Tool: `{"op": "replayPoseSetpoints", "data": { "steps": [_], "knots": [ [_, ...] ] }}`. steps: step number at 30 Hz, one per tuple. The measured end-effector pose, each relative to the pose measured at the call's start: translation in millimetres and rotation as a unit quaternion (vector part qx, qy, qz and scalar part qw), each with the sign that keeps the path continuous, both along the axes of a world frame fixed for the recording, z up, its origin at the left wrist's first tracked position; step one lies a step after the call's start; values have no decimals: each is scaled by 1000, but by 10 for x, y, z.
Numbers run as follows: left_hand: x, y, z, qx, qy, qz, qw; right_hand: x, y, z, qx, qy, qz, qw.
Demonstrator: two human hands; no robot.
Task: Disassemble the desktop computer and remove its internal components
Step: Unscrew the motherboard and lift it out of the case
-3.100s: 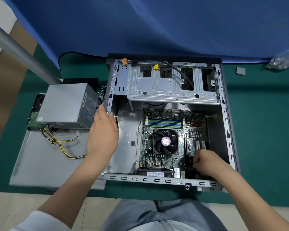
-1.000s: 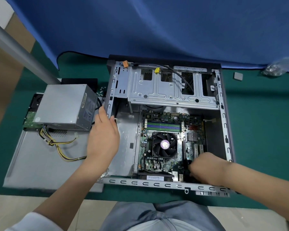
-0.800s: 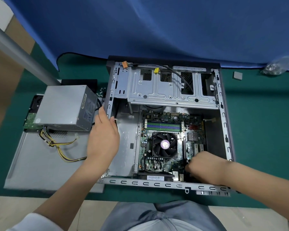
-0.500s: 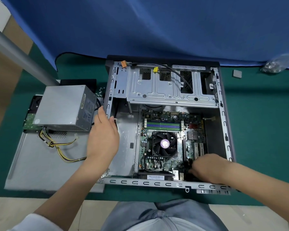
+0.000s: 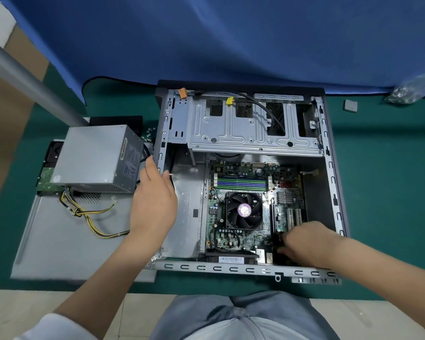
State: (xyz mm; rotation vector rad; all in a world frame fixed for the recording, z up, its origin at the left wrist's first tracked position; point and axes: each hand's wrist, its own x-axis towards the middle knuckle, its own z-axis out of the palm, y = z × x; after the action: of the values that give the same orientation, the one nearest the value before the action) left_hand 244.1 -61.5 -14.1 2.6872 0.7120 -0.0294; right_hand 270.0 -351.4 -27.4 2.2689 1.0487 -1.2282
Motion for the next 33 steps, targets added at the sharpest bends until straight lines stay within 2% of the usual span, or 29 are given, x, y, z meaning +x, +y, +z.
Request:
{"op": "replayPoseSetpoints", "data": {
  "steps": [4, 10, 19, 28, 33],
  "knots": [
    [7, -1, -9, 0, -2, 0, 1000, 3, -15, -12, -1, 26, -36, 999],
    [-2, 8, -16, -2, -6, 0, 1000, -5, -37, -64, 102, -1, 30, 994],
    [5, 11, -36, -4, -11, -1, 1000, -27, -33, -51, 33, -9, -14, 999],
    [0, 11, 0, -13, -4, -4, 1000, 31, -10, -27, 109, 70, -100, 986],
    [-3, 6, 10, -15, -1, -2, 1000, -27, -4, -69, 89, 17, -98, 991]
  ]
}}
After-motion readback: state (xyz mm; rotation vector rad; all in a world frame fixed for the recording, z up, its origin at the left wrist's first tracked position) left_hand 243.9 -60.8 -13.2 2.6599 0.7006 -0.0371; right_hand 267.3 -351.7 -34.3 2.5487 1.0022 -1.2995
